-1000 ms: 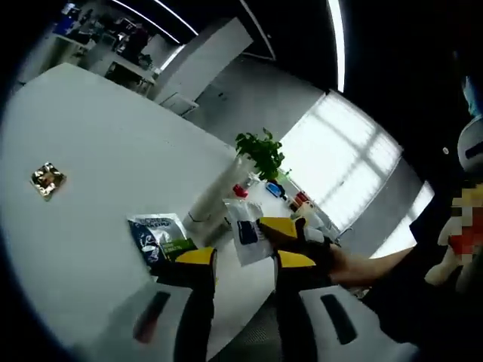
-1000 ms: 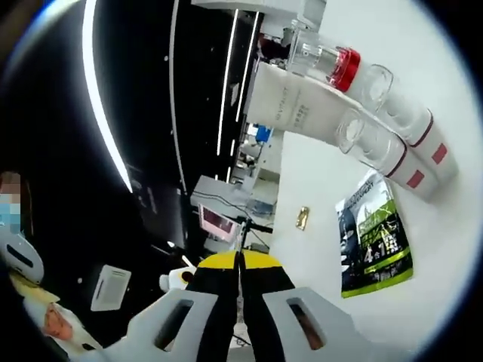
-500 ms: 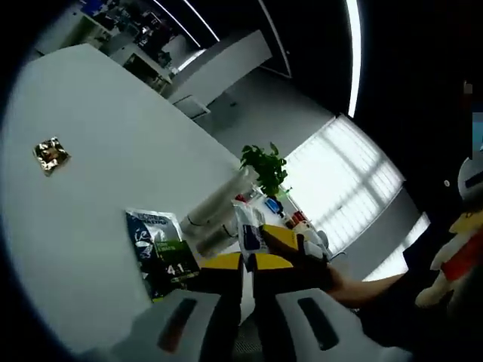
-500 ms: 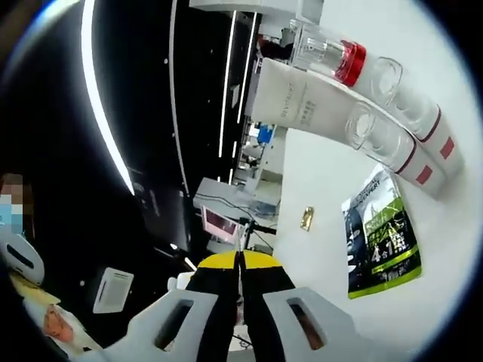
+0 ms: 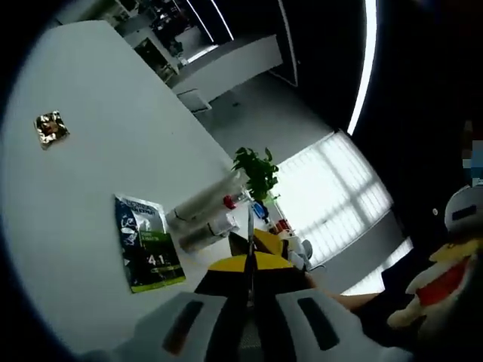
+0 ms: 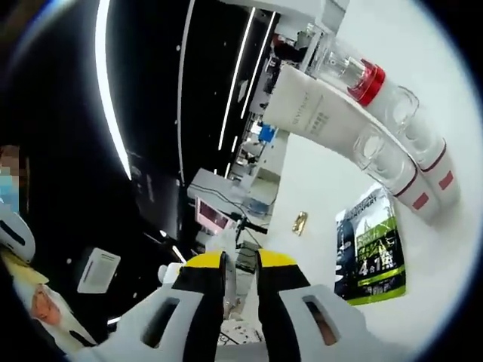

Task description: Arrange the skincare products in the storage area until every visible bottle or jar stands upright without overlapping.

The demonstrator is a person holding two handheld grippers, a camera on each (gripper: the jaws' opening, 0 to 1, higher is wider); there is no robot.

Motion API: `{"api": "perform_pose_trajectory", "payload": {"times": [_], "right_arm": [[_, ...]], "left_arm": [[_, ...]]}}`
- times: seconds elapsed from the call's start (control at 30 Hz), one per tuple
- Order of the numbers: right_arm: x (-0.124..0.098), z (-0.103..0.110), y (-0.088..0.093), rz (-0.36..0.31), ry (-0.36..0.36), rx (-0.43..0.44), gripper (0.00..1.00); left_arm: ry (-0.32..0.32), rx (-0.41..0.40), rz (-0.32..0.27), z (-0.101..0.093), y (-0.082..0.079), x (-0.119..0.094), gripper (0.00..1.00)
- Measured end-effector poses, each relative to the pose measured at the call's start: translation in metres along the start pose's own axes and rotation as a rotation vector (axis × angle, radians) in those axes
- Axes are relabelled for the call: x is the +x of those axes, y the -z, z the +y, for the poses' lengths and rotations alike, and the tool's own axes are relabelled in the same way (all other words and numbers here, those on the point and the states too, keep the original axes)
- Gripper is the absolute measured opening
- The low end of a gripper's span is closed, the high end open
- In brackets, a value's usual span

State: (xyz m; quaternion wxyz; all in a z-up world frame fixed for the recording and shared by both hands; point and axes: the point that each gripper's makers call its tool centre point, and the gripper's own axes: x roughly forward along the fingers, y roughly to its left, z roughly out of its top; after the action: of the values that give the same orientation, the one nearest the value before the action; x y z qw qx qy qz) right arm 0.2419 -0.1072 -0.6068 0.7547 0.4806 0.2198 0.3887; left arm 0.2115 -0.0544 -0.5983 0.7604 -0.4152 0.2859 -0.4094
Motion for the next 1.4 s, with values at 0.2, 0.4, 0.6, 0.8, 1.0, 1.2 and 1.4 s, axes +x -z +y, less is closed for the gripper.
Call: {"api": "perform_pose_trajectory", "payload": {"times": [0.2,0.4,0.6,0.8,1.0,1.2,1.4], "right_arm": [[0.007,0.011,-0.004,0.055,-0.034,-0.097,0.16],[0.014,0.016,0.006,0.131,-0.033,-0.179,0.09],[0.017,0.012,0.01,0.165,0.011,-0.257,0.05],[0.02,0.012,0.015,0.217,0.053,-0.47,0.01],[0.028,-0.001,0.028,0.329,0.169,-0.673,0.01],[0.04,-0.012,0.04,0.361,0.222,-0.744,0.01],[0.046,-0.028,0.054,0.397,0.265,-0.768,0.01]], "left_arm": [[-0.008,0.007,0.004,-0.006,0.003,-0.005,0.0],[-0.021,-0.002,-0.001,-0.004,0.007,-0.01,0.0],[-0.041,-0.018,-0.01,0.001,0.01,-0.014,0.0],[-0.089,-0.032,-0.02,0.014,0.01,-0.019,0.0],[-0.206,-0.009,-0.004,0.035,0.014,-0.026,0.0],[-0.341,0.013,-0.01,0.056,0.015,-0.034,0.0],[-0.437,0.019,-0.01,0.077,0.017,-0.042,0.0]]}}
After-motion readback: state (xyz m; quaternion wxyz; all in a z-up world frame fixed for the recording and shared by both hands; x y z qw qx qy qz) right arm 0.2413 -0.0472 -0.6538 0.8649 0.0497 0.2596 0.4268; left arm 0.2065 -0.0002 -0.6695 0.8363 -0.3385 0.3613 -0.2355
